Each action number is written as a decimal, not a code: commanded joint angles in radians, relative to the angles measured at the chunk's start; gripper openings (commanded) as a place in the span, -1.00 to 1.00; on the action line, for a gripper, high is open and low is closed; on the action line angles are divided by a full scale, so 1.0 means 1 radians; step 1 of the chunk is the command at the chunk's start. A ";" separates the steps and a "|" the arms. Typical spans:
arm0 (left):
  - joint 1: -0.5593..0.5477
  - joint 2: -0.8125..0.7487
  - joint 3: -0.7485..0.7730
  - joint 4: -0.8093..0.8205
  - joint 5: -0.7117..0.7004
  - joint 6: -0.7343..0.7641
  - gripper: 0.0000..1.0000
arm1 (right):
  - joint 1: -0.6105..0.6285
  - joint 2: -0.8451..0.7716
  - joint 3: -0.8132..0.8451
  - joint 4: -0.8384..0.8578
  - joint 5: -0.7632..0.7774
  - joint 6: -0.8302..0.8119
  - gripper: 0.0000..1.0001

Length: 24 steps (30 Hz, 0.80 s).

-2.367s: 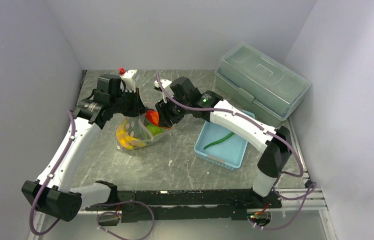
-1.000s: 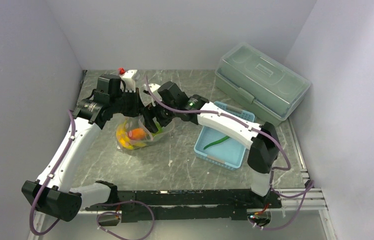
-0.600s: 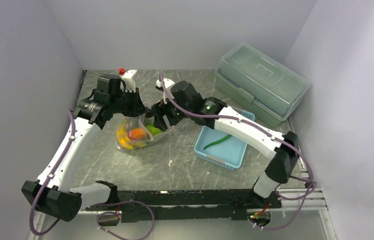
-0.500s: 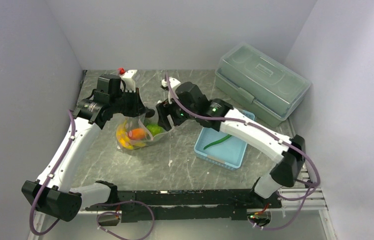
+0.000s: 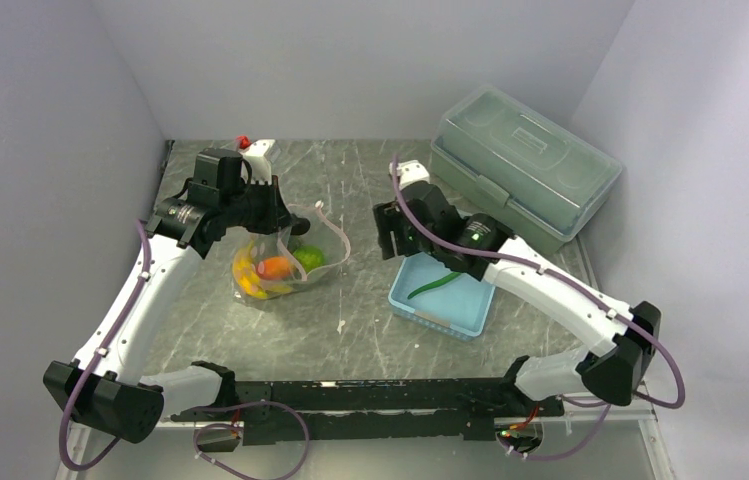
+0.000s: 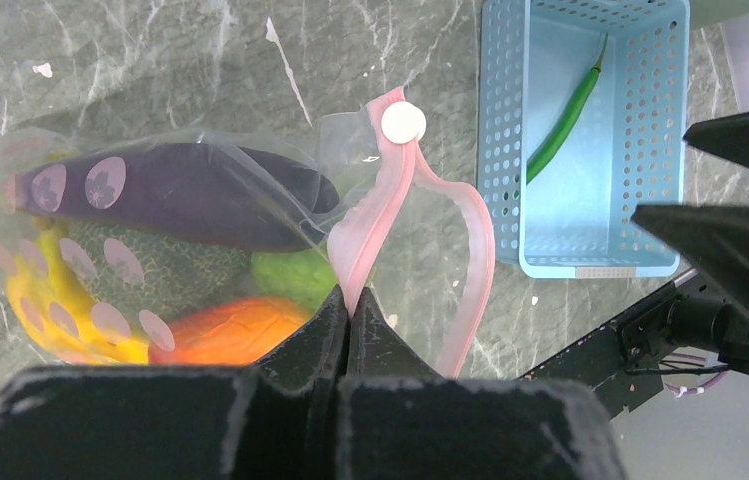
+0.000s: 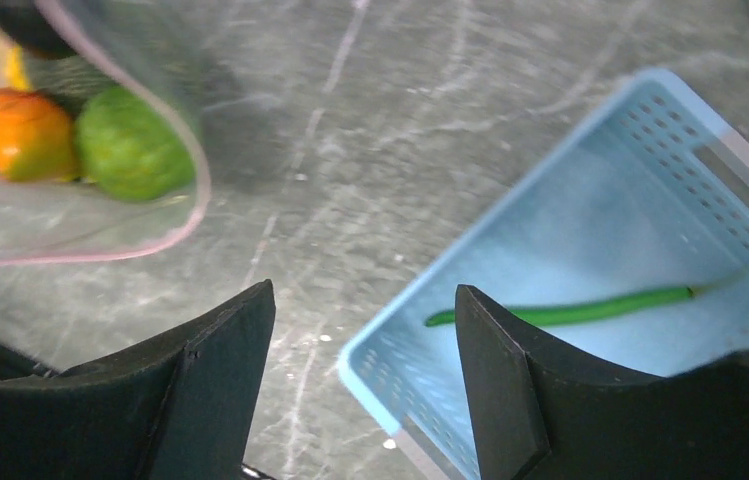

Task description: Place the food in the zip-top bag and seal the zipper

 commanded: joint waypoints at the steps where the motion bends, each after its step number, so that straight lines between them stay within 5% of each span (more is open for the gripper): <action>1: -0.006 -0.021 -0.002 0.042 0.002 0.005 -1.00 | -0.081 -0.067 -0.056 -0.045 0.093 0.079 0.39; 11: -0.006 -0.022 -0.003 0.044 0.007 0.003 -1.00 | -0.274 -0.080 -0.184 -0.037 0.084 0.148 0.36; 24: -0.010 -0.027 -0.005 0.045 0.011 0.000 -1.00 | -0.374 0.021 -0.279 0.012 0.104 0.240 0.31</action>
